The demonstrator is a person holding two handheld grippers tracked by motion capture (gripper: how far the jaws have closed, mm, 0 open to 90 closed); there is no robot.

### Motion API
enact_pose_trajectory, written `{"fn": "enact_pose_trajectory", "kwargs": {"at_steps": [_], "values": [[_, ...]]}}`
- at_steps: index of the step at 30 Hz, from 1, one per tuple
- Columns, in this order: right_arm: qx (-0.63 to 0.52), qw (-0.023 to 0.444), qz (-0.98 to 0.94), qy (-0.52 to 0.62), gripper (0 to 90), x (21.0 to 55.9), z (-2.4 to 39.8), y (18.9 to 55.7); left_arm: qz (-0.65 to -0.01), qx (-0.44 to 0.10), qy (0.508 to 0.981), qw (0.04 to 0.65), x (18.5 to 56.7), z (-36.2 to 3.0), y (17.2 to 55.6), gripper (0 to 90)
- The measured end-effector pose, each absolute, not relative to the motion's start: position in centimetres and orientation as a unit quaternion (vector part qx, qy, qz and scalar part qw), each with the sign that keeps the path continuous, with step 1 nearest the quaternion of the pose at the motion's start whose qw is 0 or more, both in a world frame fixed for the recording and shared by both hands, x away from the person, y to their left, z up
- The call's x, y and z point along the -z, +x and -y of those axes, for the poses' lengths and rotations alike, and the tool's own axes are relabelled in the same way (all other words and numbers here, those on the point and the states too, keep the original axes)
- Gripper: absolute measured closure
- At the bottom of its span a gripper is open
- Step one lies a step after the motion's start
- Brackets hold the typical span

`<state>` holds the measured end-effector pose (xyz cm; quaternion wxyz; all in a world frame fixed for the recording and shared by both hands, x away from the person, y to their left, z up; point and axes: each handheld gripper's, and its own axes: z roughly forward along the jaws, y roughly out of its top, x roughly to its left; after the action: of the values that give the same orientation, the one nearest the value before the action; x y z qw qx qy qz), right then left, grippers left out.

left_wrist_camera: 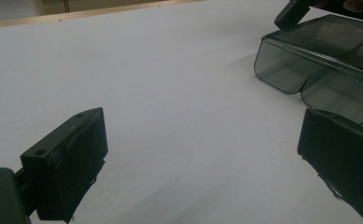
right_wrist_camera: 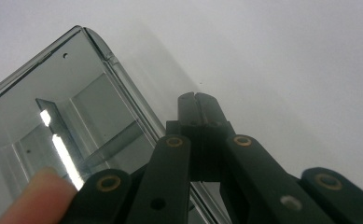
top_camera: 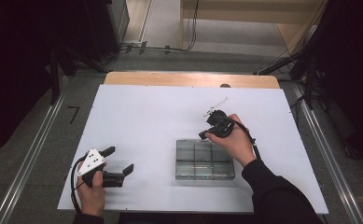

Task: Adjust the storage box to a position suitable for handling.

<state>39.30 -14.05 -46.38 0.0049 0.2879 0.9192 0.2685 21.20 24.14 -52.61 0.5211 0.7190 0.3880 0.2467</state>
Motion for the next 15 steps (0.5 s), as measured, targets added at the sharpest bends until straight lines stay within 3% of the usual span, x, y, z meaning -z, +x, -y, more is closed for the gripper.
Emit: {"fn": "enact_pose_trajectory", "kwargs": {"at_steps": [12,15], "values": [[-0.273,0.003,-0.919,0.285,87.9,46.57,14.47,38.82,-0.388,-0.248,0.719,0.520,52.61,-24.11,21.16,1.6],[-0.286,0.014,-0.907,0.308,78.4,46.71,14.95,38.91,-0.388,-0.246,0.719,0.521,52.63,-24.10,21.18,1.6]]}}
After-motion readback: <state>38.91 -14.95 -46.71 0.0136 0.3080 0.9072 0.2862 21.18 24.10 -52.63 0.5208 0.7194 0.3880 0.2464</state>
